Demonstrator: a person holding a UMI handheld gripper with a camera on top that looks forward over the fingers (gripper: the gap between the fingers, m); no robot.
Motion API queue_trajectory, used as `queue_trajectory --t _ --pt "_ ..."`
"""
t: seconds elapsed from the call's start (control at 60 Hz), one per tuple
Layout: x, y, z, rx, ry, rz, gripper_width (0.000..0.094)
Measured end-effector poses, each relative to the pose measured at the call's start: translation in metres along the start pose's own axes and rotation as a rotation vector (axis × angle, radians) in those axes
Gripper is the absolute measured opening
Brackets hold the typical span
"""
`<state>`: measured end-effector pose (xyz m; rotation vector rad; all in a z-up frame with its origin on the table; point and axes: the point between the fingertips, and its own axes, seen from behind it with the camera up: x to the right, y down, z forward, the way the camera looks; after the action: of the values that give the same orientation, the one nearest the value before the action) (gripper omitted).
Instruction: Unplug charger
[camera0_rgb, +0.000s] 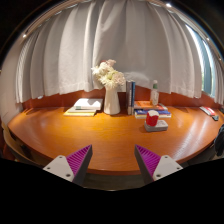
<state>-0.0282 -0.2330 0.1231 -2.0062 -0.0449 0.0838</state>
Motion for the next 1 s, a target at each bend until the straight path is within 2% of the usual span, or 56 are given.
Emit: queue_trajectory --t 0.133,0.3,0.55,0.683,0.717,0.767,0.833,1.0 --pt "0.034 0.013 0.018 -0.03 0.02 0.004 0.0858" --pt "0.115 0.023 0.084 -0.076 0.081 0.004 0.0859" --pt "0.199 -0.013 0.198 -0.067 0.109 0.013 0.0855" --pt "0.219 -0.037 0.247 -0.024 0.099 -0.023 0.0851" --pt "0.221 -0.042 0.256 -0.005 0.097 -0.032 0.0824" --pt "0.219 -0.05 0.268 0.027 0.076 -0.035 0.0731" --pt "0.218 -0.044 0.282 0.014 0.053 -0.042 0.0528" --pt "0.217 -0.04 0.284 -0.058 0.062 -0.013 0.0441"
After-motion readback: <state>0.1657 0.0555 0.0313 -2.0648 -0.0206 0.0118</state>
